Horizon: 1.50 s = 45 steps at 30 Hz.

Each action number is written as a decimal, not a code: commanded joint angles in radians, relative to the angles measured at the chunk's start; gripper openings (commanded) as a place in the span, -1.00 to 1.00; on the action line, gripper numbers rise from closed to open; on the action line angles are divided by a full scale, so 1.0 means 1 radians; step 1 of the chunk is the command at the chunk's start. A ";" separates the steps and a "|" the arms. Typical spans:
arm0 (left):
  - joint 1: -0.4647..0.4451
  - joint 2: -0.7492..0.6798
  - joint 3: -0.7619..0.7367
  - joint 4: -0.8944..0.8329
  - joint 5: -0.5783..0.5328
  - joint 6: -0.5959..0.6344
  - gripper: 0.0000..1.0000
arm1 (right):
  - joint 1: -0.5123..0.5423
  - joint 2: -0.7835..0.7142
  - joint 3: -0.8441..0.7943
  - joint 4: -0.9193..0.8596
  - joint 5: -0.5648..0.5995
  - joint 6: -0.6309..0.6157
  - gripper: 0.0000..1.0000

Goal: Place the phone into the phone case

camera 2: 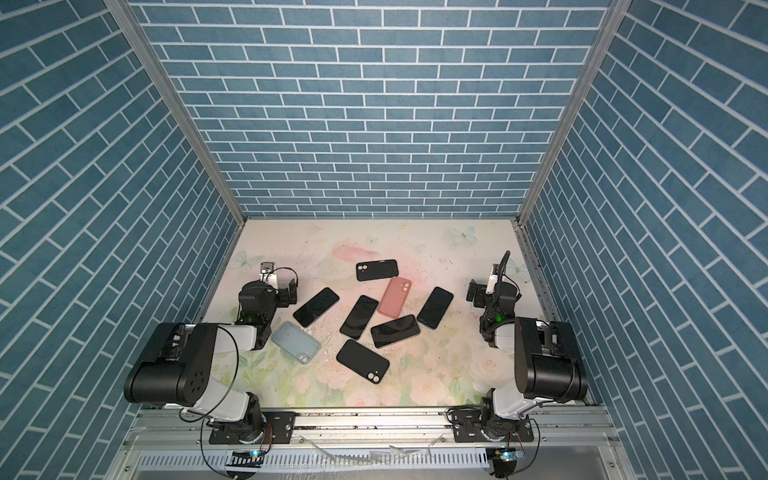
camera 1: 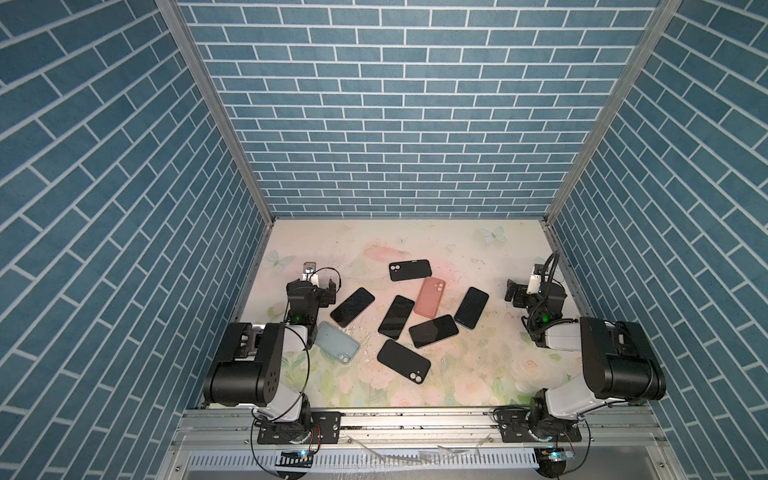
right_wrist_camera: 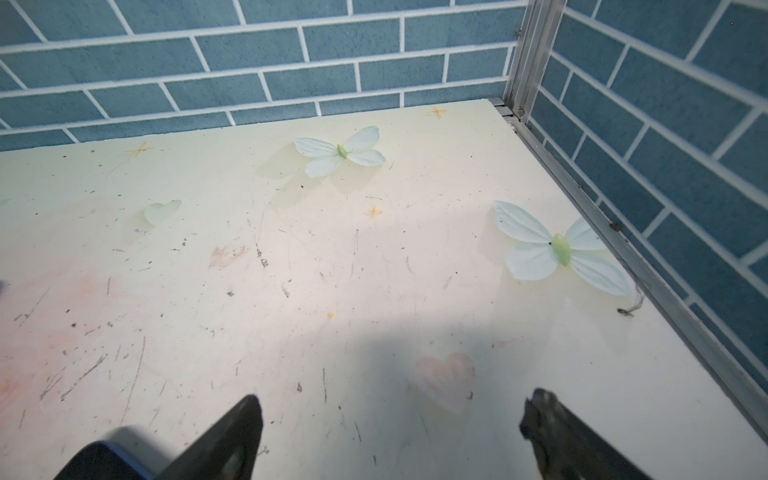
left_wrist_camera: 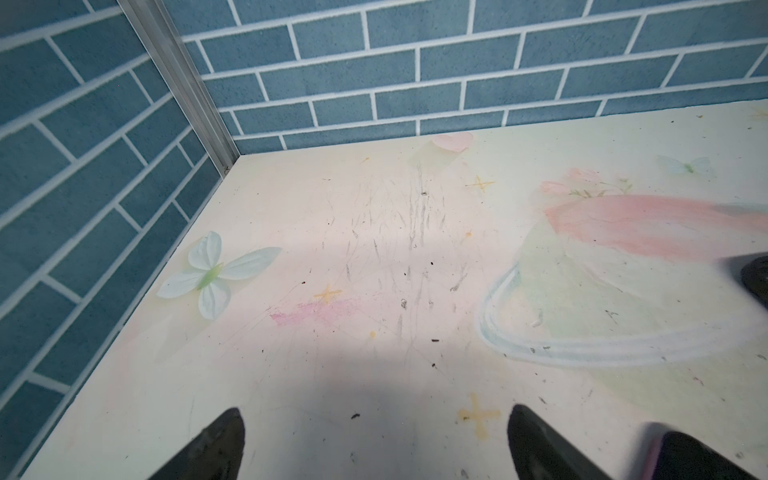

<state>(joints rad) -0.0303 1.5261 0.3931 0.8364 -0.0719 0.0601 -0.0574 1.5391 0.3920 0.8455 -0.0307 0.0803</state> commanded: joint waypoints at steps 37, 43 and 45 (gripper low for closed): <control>-0.255 -0.357 0.650 -1.497 0.333 -0.547 0.99 | 0.213 -0.215 0.665 -1.189 -0.345 0.318 0.89; -0.399 -0.243 0.567 -1.512 0.474 -0.668 0.99 | 0.386 0.032 0.890 -1.378 -0.365 0.134 0.86; -0.414 -0.237 0.520 -1.469 0.510 -0.713 0.99 | 0.434 0.101 0.957 -1.431 -0.375 0.085 0.84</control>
<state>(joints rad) -0.4278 1.2892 0.9569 -0.5983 0.3668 -0.5697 0.3264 1.5822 1.2739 -0.4244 -0.3767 0.3176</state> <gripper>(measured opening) 0.995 0.926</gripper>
